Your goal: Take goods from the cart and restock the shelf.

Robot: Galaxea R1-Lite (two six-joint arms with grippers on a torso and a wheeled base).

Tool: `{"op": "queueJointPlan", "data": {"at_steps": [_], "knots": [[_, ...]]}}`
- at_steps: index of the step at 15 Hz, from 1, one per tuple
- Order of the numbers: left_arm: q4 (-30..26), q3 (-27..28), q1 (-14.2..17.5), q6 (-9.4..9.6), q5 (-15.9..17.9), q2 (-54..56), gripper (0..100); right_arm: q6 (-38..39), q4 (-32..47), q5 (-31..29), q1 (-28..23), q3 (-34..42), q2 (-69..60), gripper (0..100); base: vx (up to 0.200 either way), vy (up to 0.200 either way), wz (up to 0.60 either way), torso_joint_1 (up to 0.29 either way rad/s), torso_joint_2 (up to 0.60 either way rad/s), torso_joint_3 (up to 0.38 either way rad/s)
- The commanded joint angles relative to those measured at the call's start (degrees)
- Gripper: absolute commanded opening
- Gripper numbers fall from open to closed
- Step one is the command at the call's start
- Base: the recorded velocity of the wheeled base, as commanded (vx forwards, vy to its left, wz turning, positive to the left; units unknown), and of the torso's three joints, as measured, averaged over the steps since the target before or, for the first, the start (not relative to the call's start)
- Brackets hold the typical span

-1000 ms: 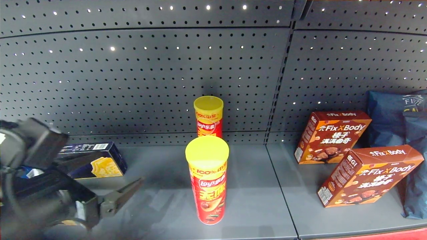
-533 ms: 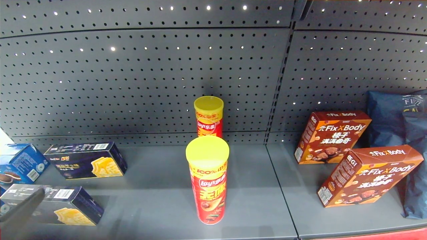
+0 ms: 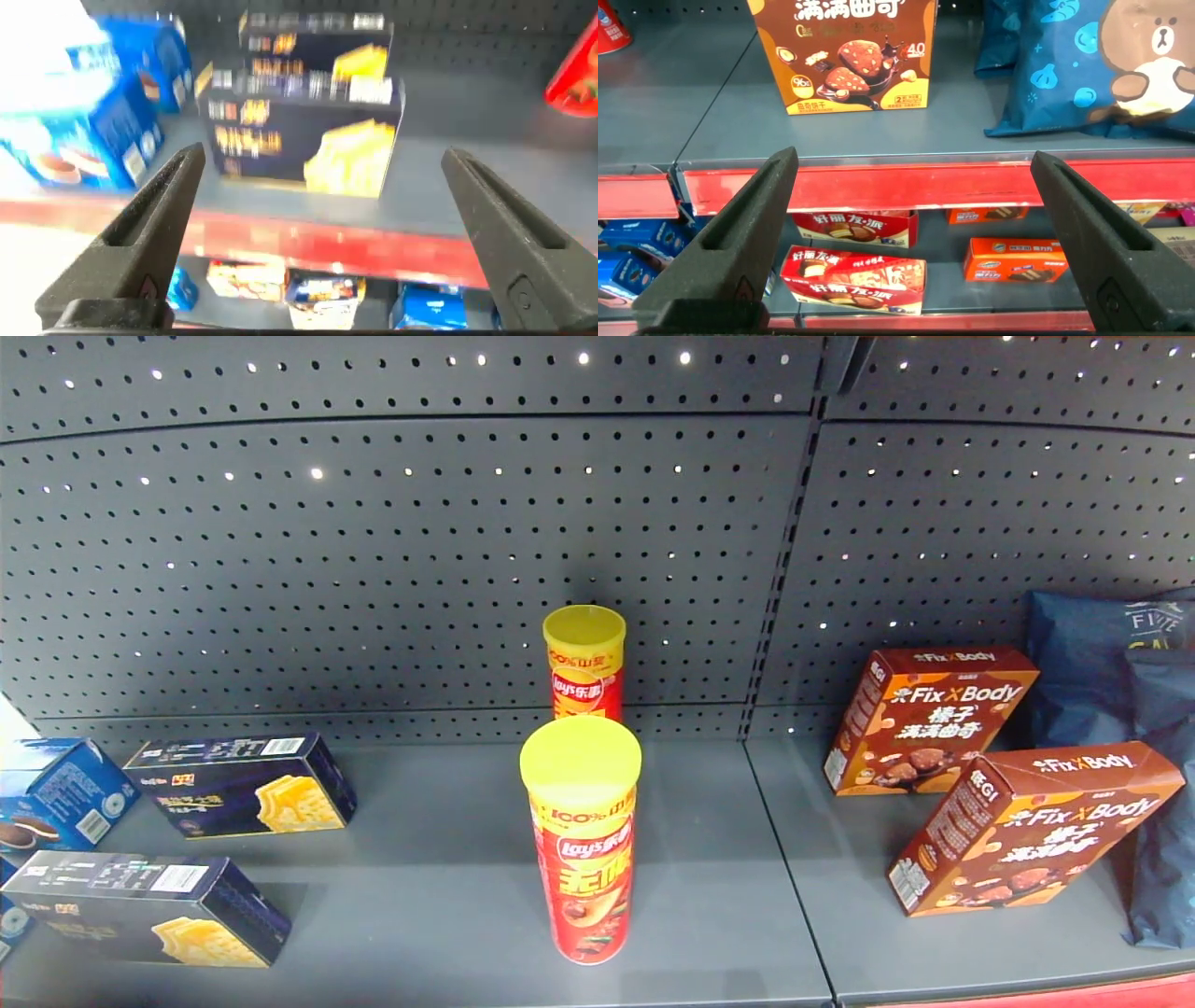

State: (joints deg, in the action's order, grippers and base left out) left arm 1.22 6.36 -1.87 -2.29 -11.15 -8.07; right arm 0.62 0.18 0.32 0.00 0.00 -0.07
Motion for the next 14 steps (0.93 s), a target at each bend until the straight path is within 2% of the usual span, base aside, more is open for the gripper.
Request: {"op": "queueJointPlan", "data": {"at_steps": [1,3,4,5,6,8,11,12,13,14], "knots": [[0.19,-4.17,0.72,-0.17,0.08,5.52,100,-0.01,-0.01,0.03,0.0,0.0,0.07,100,0.0,0.0,0.0,0.0,0.0,0.0],[0.63,-6.19,1.51,0.01,0.7,6.66,100,-0.01,-0.01,0.03,0.0,0.0,0.07,100,0.0,0.0,0.0,0.0,0.0,0.0],[0.71,-6.36,1.69,-0.17,3.51,8.07,100,-0.01,-0.01,0.03,0.0,0.0,0.07,100,0.0,0.0,0.0,0.0,0.0,0.0],[0.36,-6.36,1.69,0.18,4.65,8.07,100,-0.01,-0.01,0.03,0.0,0.0,0.07,100,0.0,0.0,0.0,0.0,0.0,0.0],[0.01,-6.36,1.69,0.97,5.97,8.07,100,-0.01,-0.01,0.03,0.0,0.0,0.07,100,0.0,0.0,0.0,0.0,0.0,0.0],[-1.22,-6.36,1.69,3.08,11.33,8.07,100,-0.01,-0.01,0.03,0.0,0.0,0.07,100,0.0,0.0,0.0,0.0,0.0,0.0],[-1.22,-6.36,1.78,3.7,10.89,8.07,100,-0.01,-0.01,0.03,0.0,0.0,0.07,100,0.0,0.0,0.0,0.0,0.0,0.0],[-1.22,-6.36,1.78,3.43,10.63,8.07,100,-0.01,-0.01,0.03,0.0,0.0,0.07,100,0.0,0.0,0.0,0.0,0.0,0.0],[-1.22,-6.36,1.78,1.94,10.63,8.07,100,-0.01,-0.01,0.03,0.0,0.0,0.07,100,0.0,0.0,0.0,0.0,0.0,0.0],[-1.22,-6.36,1.78,2.12,10.8,8.07,100,-0.01,-0.01,0.03,0.0,0.0,0.07,100,0.0,0.0,0.0,0.0,0.0,0.0]]}}
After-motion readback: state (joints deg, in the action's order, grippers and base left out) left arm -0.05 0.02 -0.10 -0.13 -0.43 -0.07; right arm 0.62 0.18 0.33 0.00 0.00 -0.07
